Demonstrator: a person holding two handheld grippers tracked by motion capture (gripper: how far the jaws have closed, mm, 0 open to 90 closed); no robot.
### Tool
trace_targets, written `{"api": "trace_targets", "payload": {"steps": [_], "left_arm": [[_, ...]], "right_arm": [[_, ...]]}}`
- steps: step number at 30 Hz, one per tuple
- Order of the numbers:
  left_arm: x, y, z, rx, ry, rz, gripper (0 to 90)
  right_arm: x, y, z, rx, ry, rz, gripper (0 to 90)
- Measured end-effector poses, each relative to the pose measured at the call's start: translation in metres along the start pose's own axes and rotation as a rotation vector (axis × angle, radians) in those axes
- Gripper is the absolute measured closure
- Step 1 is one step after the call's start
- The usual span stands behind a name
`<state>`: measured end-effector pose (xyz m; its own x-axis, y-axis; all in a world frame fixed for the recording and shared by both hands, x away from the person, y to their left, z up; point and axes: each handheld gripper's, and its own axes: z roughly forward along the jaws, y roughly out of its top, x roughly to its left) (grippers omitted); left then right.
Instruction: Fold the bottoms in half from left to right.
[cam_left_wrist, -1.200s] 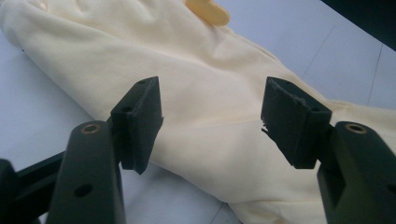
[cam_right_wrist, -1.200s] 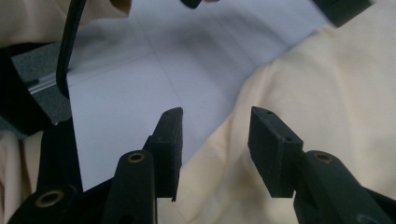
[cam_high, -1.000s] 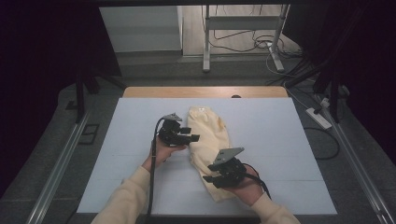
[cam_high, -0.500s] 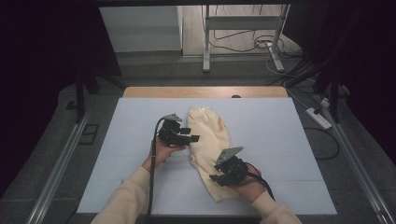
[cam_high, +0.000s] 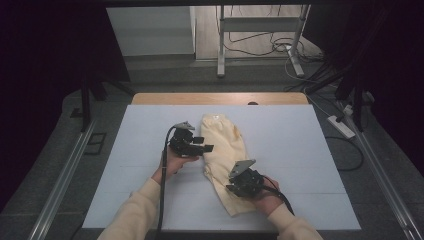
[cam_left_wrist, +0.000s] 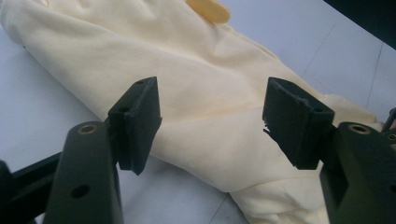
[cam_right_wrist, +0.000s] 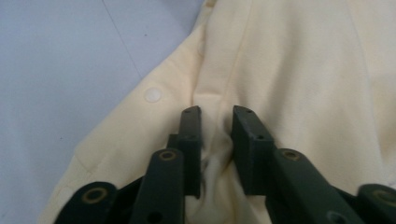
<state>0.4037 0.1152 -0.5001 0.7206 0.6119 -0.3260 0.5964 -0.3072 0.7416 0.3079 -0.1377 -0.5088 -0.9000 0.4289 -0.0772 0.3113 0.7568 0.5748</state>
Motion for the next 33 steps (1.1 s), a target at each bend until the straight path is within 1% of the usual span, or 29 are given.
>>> {"api": "trace_targets", "payload": {"steps": [3,4,5,11,15,19,20,22,23,24,27,28,30,32,33], "left_arm": [[0.001,0.000,0.000,0.001,-0.002,-0.002,35.7],[0.001,0.000,0.000,0.002,-0.002,-0.001,35.7],[0.001,0.000,0.000,0.002,-0.003,-0.002,35.6],[0.002,-0.001,-0.001,0.000,-0.001,-0.004,35.6],[0.003,-0.001,-0.003,-0.008,0.001,-0.006,35.6],[0.004,-0.001,-0.005,-0.013,0.004,-0.012,35.6],[0.004,-0.001,-0.005,-0.013,0.003,-0.011,35.6],[0.004,-0.001,-0.005,-0.017,0.003,-0.015,35.6],[0.004,-0.001,-0.006,-0.019,0.003,-0.014,35.6],[0.004,-0.001,-0.006,-0.019,0.003,-0.014,35.6],[0.004,-0.001,-0.006,-0.019,0.003,-0.014,35.6],[0.004,-0.001,-0.006,-0.018,0.004,-0.014,35.6],[0.004,-0.001,-0.007,-0.017,0.004,-0.012,35.6],[0.005,-0.001,-0.007,-0.014,0.002,-0.008,35.5],[0.005,-0.001,-0.008,-0.010,0.000,-0.007,35.4]], "right_arm": [[-0.003,-0.001,-0.002,-0.004,0.016,0.017,77.1],[-0.003,-0.001,-0.003,-0.008,0.021,0.019,80.6],[-0.004,-0.001,-0.005,-0.025,0.035,0.020,84.8],[-0.006,0.000,-0.011,-0.060,0.074,0.037,86.0],[-0.005,0.002,-0.020,-0.123,0.124,0.049,86.1],[0.001,0.008,-0.027,-0.181,0.161,0.035,86.2],[0.003,0.009,-0.027,-0.196,0.172,0.037,86.2],[0.007,0.010,-0.025,-0.199,0.179,0.030,86.1],[0.008,0.010,-0.023,-0.184,0.176,0.019,86.0],[0.009,0.010,-0.020,-0.175,0.177,0.019,86.0],[0.009,0.006,-0.011,-0.140,0.185,0.024,84.0],[0.008,0.005,-0.009,-0.141,0.187,0.026,81.9],[0.008,0.004,-0.008,-0.140,0.181,0.028,75.4],[0.007,0.004,-0.011,-0.149,0.163,0.029,66.5],[0.006,0.004,-0.012,-0.160,0.165,0.041,62.9]]}}
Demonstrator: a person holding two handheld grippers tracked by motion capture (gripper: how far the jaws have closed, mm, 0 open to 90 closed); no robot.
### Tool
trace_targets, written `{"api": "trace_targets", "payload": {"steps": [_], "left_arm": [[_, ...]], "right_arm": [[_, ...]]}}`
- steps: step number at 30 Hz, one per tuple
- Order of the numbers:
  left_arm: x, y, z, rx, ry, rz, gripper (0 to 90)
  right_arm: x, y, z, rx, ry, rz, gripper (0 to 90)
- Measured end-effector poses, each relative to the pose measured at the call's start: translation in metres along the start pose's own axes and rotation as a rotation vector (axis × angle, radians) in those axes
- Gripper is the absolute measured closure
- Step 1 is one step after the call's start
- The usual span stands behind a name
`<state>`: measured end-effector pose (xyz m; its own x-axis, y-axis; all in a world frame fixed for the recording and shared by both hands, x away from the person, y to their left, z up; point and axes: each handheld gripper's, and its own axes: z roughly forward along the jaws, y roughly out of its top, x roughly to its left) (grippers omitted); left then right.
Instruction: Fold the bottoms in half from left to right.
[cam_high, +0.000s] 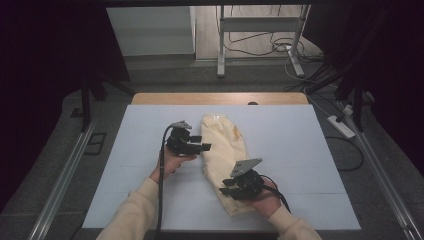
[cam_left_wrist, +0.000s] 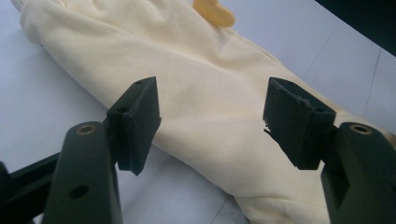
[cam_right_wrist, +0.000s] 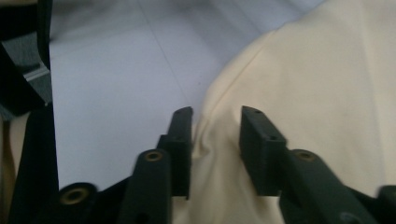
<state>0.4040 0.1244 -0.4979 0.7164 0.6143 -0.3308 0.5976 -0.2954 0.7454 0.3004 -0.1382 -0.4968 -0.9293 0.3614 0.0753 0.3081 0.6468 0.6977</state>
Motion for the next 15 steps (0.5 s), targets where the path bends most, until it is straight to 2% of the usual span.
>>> {"api": "trace_targets", "payload": {"steps": [2,5,8,11,15], "left_arm": [[0.000,0.000,-0.001,0.009,-0.002,0.004,34.8],[-0.002,-0.001,-0.004,0.004,0.007,0.008,34.4],[-0.003,-0.006,-0.009,-0.007,0.002,-0.008,34.1],[-0.003,-0.011,-0.015,-0.005,0.009,-0.007,33.6],[-0.006,-0.019,-0.026,-0.008,0.024,0.005,33.4]], "right_arm": [[-0.004,0.000,-0.005,-0.023,-0.013,0.019,55.8],[-0.012,-0.001,-0.016,-0.054,-0.042,0.054,51.6],[-0.021,-0.005,-0.025,-0.078,-0.076,0.095,49.1],[-0.031,-0.011,-0.033,-0.074,-0.119,0.116,47.4],[-0.042,-0.020,-0.040,-0.067,-0.146,0.154,45.4]]}}
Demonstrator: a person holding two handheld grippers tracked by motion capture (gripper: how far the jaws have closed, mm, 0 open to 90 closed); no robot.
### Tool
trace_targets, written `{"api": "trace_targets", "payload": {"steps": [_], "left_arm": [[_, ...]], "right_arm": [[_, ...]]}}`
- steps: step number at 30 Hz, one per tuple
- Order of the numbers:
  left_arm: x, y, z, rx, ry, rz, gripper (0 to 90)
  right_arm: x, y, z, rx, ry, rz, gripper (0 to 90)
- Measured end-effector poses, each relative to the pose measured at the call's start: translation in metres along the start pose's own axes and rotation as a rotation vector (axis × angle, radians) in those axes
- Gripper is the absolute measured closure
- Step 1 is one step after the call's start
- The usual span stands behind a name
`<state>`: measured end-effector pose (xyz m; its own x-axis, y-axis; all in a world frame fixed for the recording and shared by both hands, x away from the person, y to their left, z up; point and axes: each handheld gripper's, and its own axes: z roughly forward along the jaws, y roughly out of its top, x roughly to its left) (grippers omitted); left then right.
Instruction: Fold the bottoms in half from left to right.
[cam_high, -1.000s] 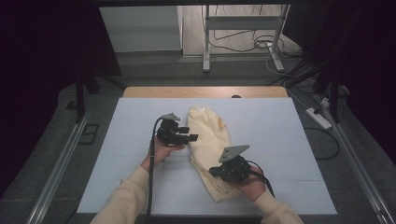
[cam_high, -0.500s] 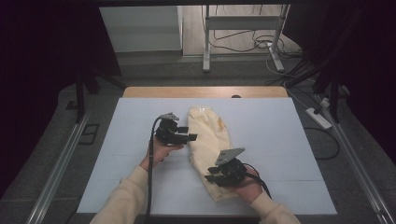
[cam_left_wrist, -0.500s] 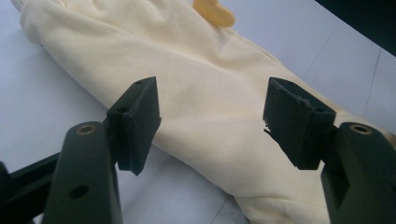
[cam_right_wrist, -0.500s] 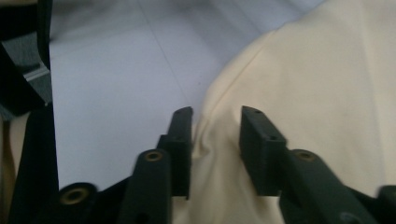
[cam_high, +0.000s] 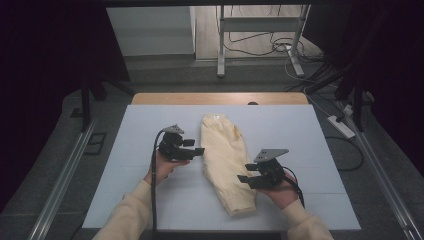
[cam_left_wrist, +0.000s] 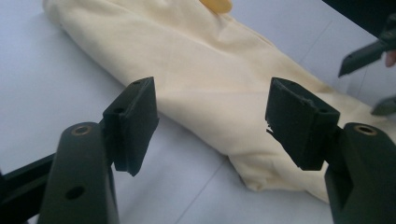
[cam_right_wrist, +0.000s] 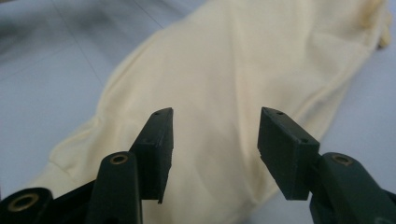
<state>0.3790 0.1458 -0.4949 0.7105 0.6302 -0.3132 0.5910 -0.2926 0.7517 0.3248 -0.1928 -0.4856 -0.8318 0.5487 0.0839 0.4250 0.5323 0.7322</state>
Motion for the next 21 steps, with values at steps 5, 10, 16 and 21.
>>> {"api": "trace_targets", "payload": {"steps": [5,10,16,21], "left_arm": [[-0.003,-0.010,-0.013,0.000,0.024,0.013,33.3],[-0.005,-0.016,-0.020,0.004,0.036,0.017,32.9],[-0.004,-0.020,-0.026,0.000,0.039,0.018,32.6],[-0.004,-0.021,-0.025,0.005,0.040,0.020,32.0]], "right_arm": [[-0.006,-0.008,-0.004,0.010,-0.025,0.024,44.0],[-0.008,-0.013,-0.005,0.023,-0.033,0.038,42.7],[-0.006,-0.020,-0.005,0.048,-0.050,0.041,40.7],[-0.009,-0.024,-0.002,0.074,-0.056,0.047,39.9]]}}
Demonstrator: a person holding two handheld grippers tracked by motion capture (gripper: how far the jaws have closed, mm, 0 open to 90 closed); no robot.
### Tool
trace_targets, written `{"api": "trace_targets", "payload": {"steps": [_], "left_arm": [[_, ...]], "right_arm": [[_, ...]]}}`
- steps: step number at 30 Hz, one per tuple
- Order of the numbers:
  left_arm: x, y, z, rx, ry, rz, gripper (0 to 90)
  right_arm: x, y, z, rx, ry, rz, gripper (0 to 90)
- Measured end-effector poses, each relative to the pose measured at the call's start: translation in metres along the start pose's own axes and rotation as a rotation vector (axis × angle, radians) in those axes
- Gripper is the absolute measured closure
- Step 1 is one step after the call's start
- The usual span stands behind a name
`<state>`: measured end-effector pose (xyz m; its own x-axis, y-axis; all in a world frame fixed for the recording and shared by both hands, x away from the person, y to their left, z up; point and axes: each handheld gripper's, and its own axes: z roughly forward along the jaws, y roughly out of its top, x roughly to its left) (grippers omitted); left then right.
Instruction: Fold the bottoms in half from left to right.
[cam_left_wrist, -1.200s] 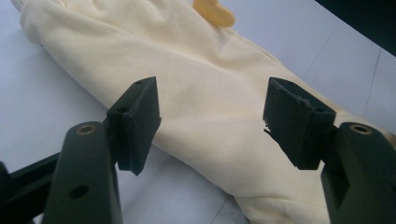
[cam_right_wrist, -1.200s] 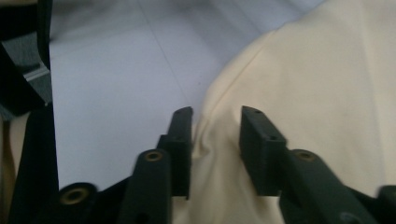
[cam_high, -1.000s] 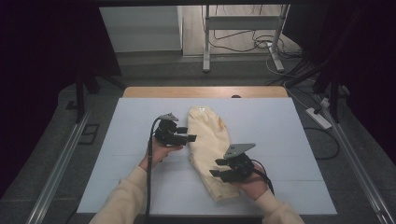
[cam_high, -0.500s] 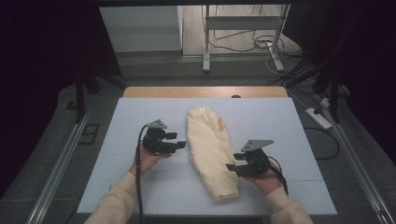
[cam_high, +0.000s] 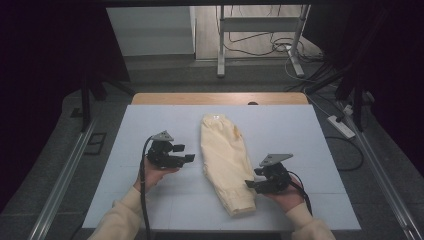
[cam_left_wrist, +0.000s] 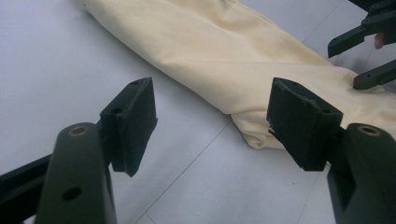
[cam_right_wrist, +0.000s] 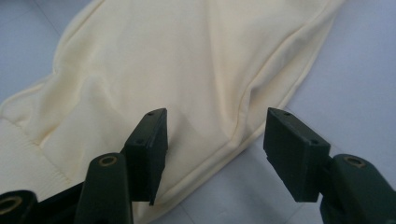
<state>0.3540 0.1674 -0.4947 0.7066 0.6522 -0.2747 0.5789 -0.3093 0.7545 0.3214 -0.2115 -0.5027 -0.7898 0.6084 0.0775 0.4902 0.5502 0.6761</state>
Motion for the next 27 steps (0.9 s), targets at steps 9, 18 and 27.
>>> {"api": "trace_targets", "payload": {"steps": [9,18,27], "left_arm": [[-0.001,0.000,0.001,0.005,-0.002,0.007,31.7],[0.000,0.000,0.002,0.008,-0.005,0.006,31.7],[0.000,0.000,0.001,0.006,-0.004,0.003,31.7]], "right_arm": [[0.002,-0.002,0.012,0.063,0.000,-0.012,38.2],[0.002,-0.004,0.015,0.082,0.026,0.011,42.8],[0.008,-0.004,0.015,0.080,0.114,-0.007,67.7]]}}
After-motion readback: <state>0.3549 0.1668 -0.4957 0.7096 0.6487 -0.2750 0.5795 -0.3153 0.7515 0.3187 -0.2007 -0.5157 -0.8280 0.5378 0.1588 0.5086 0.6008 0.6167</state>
